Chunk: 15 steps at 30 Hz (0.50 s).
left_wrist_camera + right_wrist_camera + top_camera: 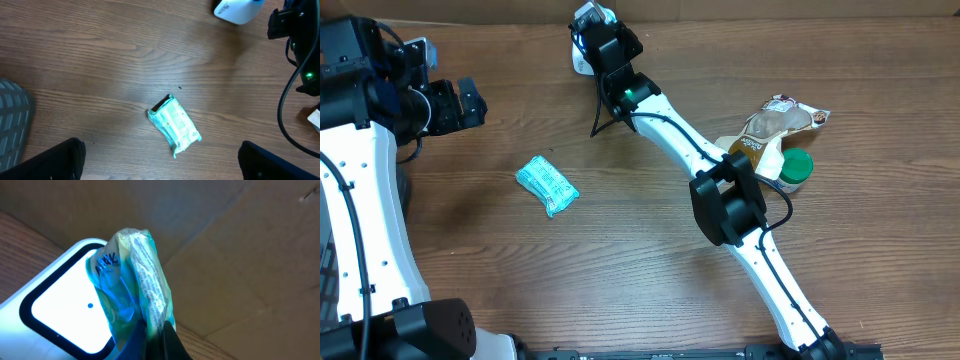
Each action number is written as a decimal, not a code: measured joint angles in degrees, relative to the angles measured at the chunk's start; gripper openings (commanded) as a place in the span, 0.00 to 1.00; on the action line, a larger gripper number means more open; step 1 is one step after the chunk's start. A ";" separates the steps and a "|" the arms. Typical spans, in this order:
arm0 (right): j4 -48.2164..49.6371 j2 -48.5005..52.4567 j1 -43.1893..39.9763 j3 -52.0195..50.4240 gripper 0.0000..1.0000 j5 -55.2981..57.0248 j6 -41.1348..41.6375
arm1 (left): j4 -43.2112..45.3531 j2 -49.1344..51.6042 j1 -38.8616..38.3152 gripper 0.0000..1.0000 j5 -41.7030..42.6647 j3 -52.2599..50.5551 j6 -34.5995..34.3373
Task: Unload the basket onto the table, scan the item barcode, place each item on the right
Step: 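Hold the Kleenex pack under the scanner with the right gripper, then carry the Kleenex pack right and drop it on the table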
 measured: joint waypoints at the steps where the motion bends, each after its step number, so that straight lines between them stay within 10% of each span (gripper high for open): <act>1: -0.17 0.00 0.04 0.00 0.04 0.02 0.00 | 0.00 0.00 0.00 1.00 -0.02 0.00 0.00; 15: -26.05 -14.36 0.81 -0.13 0.04 -9.53 15.78 | -0.02 0.00 0.00 1.00 0.00 0.00 0.00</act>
